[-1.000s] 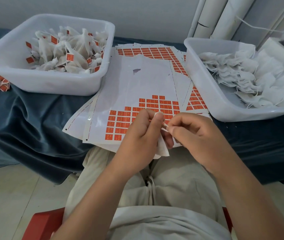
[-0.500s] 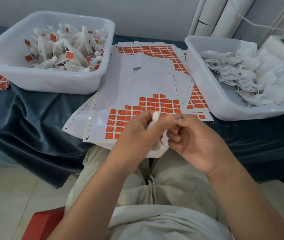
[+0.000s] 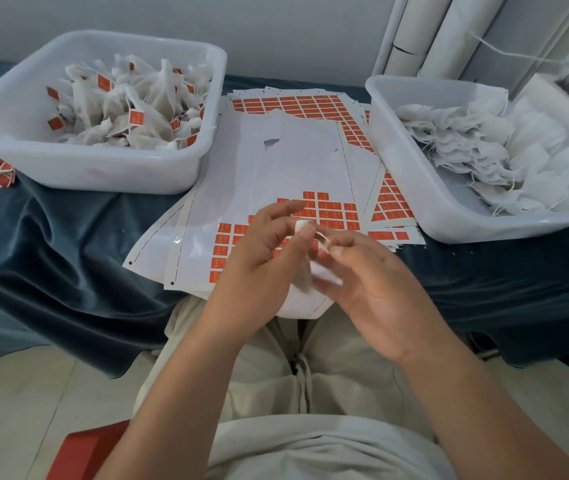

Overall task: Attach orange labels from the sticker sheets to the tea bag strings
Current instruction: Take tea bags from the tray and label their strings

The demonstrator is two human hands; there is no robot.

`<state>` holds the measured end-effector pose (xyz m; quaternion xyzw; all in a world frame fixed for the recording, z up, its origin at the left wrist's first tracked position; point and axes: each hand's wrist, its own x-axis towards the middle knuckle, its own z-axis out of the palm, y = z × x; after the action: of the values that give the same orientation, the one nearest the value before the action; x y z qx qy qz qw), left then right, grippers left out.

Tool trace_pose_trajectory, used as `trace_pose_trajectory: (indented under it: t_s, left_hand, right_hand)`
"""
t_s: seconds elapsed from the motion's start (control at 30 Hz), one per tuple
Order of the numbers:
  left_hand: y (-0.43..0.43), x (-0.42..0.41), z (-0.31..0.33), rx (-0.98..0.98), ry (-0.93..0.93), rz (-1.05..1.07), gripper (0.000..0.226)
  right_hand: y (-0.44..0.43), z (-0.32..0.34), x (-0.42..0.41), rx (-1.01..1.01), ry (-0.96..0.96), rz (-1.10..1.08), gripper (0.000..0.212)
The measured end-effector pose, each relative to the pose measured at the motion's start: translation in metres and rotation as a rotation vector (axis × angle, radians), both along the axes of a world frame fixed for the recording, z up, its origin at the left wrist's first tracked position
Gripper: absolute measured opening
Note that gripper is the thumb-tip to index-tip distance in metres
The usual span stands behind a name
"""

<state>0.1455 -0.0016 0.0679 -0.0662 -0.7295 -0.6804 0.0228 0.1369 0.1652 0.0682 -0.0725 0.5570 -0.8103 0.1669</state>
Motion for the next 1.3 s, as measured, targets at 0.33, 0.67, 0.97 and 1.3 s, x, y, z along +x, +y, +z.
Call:
trace_pose_trajectory:
  t_s: [0.33, 0.67, 0.97, 1.3]
  left_hand:
    - [-0.011, -0.002, -0.002, 0.278, -0.092, -0.011, 0.022]
    - [-0.005, 0.001, 0.001, 0.143, -0.062, 0.053, 0.024]
    - [0.001, 0.000, 0.004, 0.504, -0.185, -0.010, 0.036]
    - [0.010, 0.002, 0.003, 0.488, -0.248, 0.015, 0.025]
  right_hand:
    - [-0.015, 0.004, 0.015, 0.115, 0.172, -0.123, 0.019]
    - [-0.002, 0.008, 0.014, 0.445, 0.343, -0.159, 0.021]
    - [-0.003, 0.011, 0.004, -0.058, 0.013, -0.020, 0.023]
    - [-0.005, 0.015, 0.006, -0.396, -0.330, -0.012, 0.021]
